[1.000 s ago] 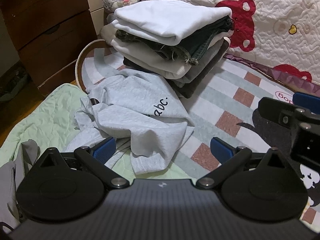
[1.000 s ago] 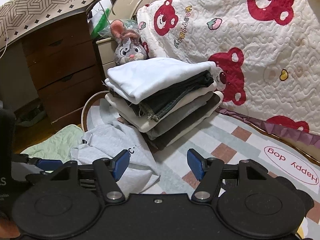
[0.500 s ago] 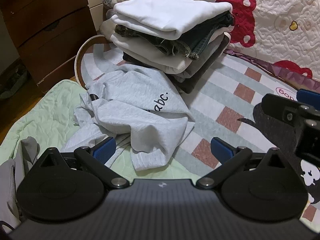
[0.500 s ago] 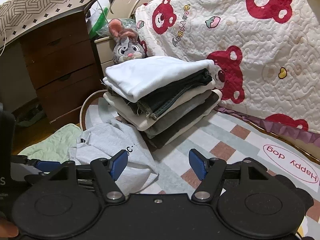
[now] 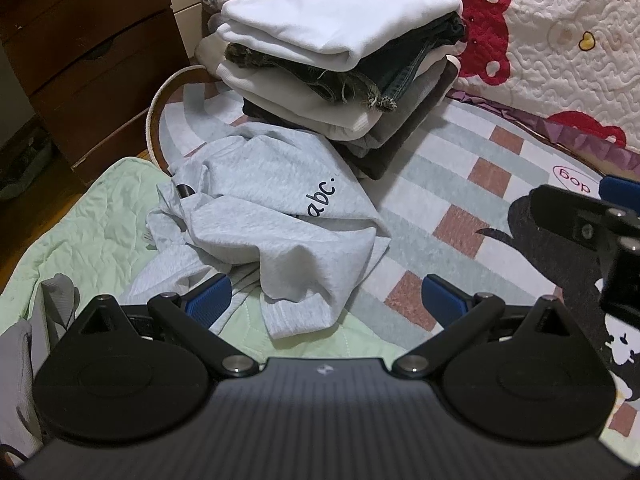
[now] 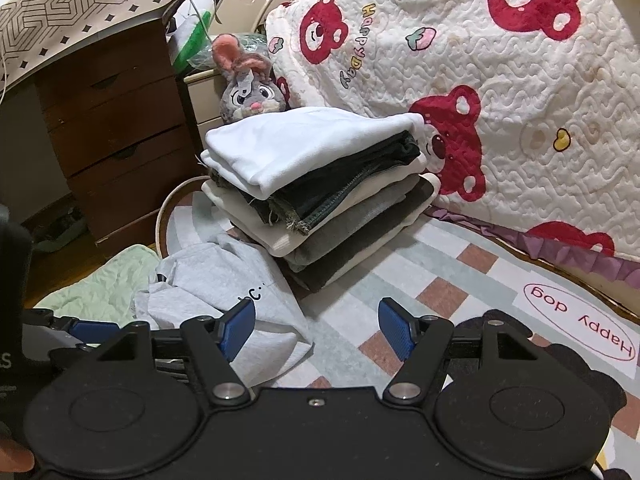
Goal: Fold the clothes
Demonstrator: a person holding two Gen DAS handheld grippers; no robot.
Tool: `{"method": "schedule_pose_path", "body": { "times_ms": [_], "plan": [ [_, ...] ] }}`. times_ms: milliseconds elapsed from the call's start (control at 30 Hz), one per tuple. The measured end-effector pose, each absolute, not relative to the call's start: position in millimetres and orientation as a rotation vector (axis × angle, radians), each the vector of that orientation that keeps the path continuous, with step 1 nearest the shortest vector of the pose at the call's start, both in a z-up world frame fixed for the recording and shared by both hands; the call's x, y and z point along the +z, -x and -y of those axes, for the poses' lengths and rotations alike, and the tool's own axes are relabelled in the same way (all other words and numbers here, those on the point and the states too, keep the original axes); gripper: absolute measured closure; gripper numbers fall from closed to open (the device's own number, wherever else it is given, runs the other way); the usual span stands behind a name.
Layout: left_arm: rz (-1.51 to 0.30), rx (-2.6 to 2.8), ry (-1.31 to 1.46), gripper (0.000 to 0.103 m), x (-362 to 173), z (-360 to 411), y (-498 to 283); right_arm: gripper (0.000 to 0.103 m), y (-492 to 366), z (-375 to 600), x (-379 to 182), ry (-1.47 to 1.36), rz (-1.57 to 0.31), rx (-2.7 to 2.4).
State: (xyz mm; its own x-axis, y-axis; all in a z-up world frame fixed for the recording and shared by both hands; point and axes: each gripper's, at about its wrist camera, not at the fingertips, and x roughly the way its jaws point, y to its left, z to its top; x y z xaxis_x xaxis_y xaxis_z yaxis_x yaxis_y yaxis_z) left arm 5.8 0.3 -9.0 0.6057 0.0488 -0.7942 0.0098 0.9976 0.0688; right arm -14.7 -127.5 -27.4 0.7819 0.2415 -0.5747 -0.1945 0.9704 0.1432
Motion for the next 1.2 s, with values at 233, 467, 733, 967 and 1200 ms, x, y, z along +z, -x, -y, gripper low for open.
{"method": "schedule_pose_path", "body": {
  "times_ms": [233,467,733,967,1200],
  "plan": [
    [-0.932,0.022,-0.068,0.0,-11,-4,-6,0.028,15,127,-28,-0.078,-0.636,0.242],
    [-0.943,-0.056,-0.065,0.0,-27,-34,-28,0.023,12,127,-36,-0.05,-0.591,0.314],
    [-0.942,0.027,0.06,0.0,-49,-139,-62,0.019,-22,136,-66,-0.027,-0.623,0.451],
    [-0.935,0.017,0.081,0.047,-71,-168,-70,0.017,-71,112,-124,-0.248,-0.842,0.526],
    [-0.984,-0.045,0.175,0.048,-83,-189,-85,0.017,-73,76,-143,-0.131,-0.843,0.545]
  ]
}}
